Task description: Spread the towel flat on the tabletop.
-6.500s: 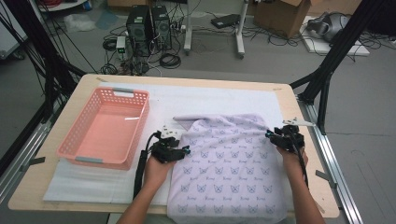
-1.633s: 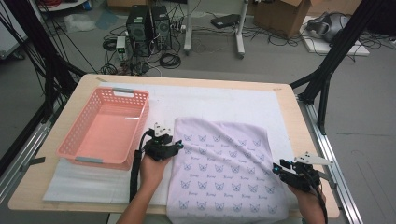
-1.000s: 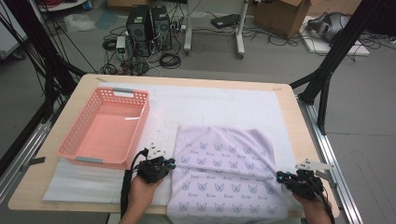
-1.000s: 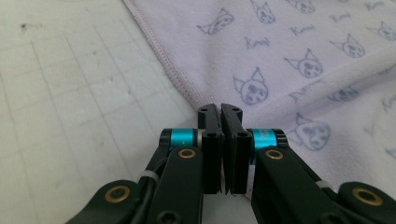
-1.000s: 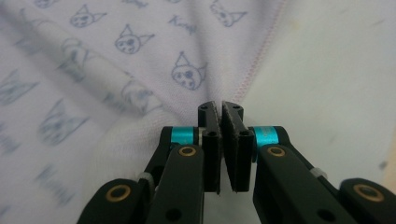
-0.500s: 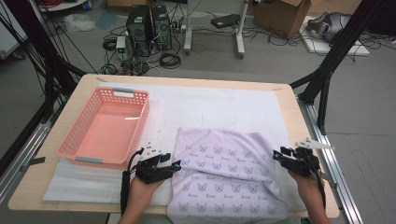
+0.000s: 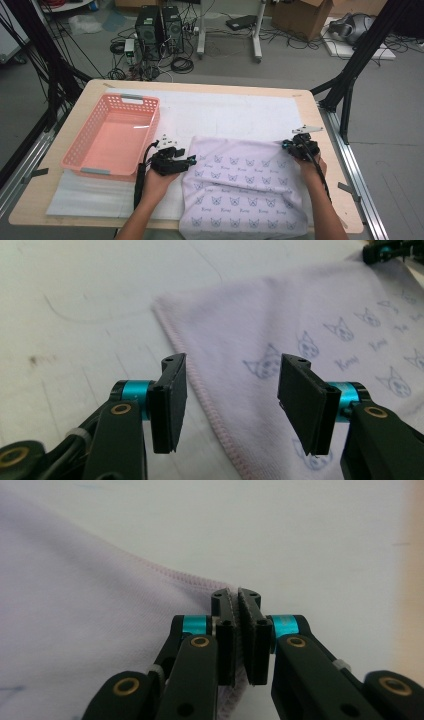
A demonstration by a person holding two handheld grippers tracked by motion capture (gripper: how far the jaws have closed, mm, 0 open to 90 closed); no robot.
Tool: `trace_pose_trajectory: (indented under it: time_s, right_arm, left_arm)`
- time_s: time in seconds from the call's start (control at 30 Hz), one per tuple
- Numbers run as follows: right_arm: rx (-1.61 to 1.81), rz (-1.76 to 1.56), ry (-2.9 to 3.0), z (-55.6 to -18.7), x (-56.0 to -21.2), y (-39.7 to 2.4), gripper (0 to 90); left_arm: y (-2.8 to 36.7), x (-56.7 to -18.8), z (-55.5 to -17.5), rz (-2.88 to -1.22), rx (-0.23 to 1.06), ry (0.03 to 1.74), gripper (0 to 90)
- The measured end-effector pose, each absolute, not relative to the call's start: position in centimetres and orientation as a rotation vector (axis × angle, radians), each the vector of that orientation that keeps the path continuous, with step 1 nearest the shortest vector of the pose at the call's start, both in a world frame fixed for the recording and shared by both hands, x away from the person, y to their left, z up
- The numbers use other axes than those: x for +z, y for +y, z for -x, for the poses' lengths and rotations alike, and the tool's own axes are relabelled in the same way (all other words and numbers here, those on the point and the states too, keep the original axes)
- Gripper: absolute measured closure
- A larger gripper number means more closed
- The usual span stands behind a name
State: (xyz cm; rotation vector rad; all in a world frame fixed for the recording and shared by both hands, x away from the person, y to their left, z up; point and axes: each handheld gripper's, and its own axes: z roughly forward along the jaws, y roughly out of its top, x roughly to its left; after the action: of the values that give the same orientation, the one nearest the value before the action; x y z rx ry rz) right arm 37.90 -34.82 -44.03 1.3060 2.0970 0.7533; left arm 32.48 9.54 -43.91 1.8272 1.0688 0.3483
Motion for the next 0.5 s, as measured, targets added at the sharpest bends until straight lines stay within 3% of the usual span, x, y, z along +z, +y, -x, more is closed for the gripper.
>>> trace_pose_trajectory:
  time_s: [0.1, 0.17, 0.2, 0.5]
  right_arm:
    - [0.723, -1.356, 1.977, -38.2, -44.2, -35.4, 84.5]
    - [0.789, -1.410, 1.994, -38.3, -44.3, -35.9, 70.5]
    - [0.801, -1.414, 1.988, -38.1, -44.1, -35.9, 68.6]
    - [0.996, -1.332, 2.028, -35.8, -42.1, -36.3, 64.7]
  left_arm:
    - [9.1, -43.4, -33.5, -1.842, 0.353, 1.093, 46.5]
    - [8.7, -43.1, -34.4, -1.849, 0.364, 1.103, 46.5]
    - [8.5, -42.9, -34.9, -1.865, 0.365, 1.105, 46.5]
    - [6.3, -43.7, -39.3, -1.886, 0.337, 1.154, 47.5]
